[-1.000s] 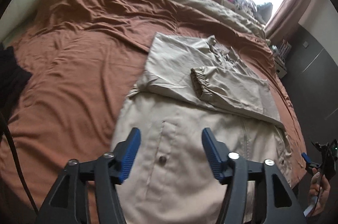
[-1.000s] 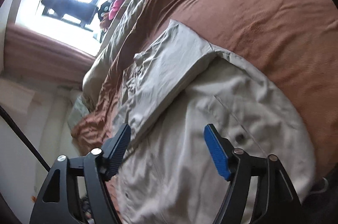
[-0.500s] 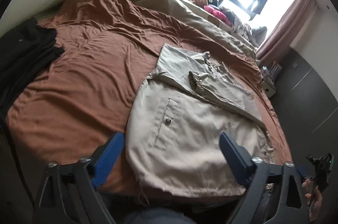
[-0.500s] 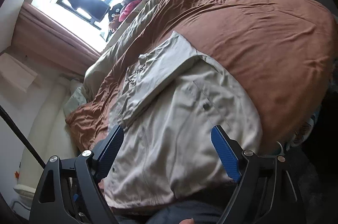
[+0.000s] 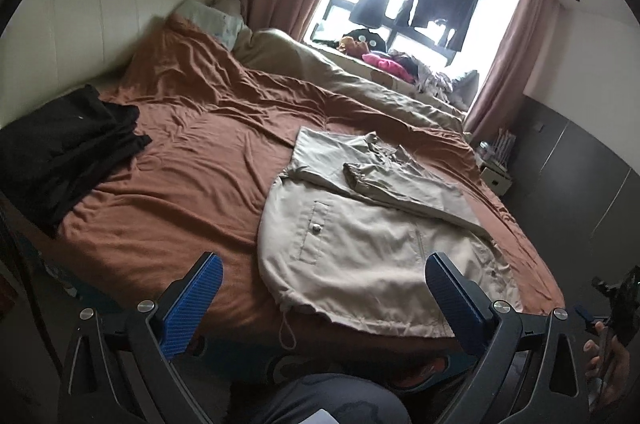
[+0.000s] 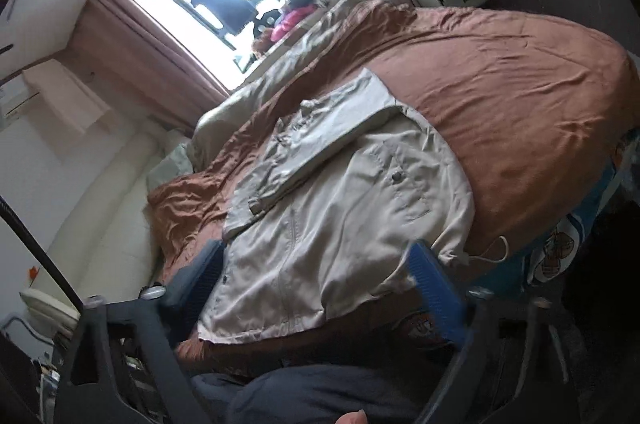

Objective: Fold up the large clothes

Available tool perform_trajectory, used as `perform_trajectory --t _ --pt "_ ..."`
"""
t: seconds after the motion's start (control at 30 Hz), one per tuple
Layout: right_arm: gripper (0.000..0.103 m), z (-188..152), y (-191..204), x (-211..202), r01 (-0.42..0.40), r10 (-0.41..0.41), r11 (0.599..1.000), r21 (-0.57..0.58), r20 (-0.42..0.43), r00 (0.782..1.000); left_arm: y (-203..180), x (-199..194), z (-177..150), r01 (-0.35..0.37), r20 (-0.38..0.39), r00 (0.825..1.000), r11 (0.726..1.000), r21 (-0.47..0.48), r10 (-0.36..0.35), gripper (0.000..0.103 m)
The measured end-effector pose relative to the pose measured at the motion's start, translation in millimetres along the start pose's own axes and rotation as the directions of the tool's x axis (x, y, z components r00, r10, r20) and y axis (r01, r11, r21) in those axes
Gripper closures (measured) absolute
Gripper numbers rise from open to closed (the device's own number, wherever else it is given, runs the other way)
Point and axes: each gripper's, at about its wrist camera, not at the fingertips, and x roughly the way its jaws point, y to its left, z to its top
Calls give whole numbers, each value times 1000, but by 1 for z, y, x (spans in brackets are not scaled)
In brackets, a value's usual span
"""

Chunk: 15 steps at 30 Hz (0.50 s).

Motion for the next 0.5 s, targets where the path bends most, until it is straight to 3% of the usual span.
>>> perform_trajectory --t 0.17,0.23,0.37,0.5 --pt "0 -12 -9 -22 39 -34 994 -101 55 998 2 -13 -11 -26 27 999 999 21 26 1" --pt "0 -18 -12 -25 70 -60 987 -144 74 995 3 -9 -16 -13 -8 1000 1000 20 13 1" --pt "0 -25 -17 -28 114 -106 975 -193 53 993 2 -5 -25 -46 -23 999 997 67 48 1" --pt "0 -28 -30 -24 166 -169 969 -186 -1 986 10 6 -26 -15 -61 998 998 55 18 1"
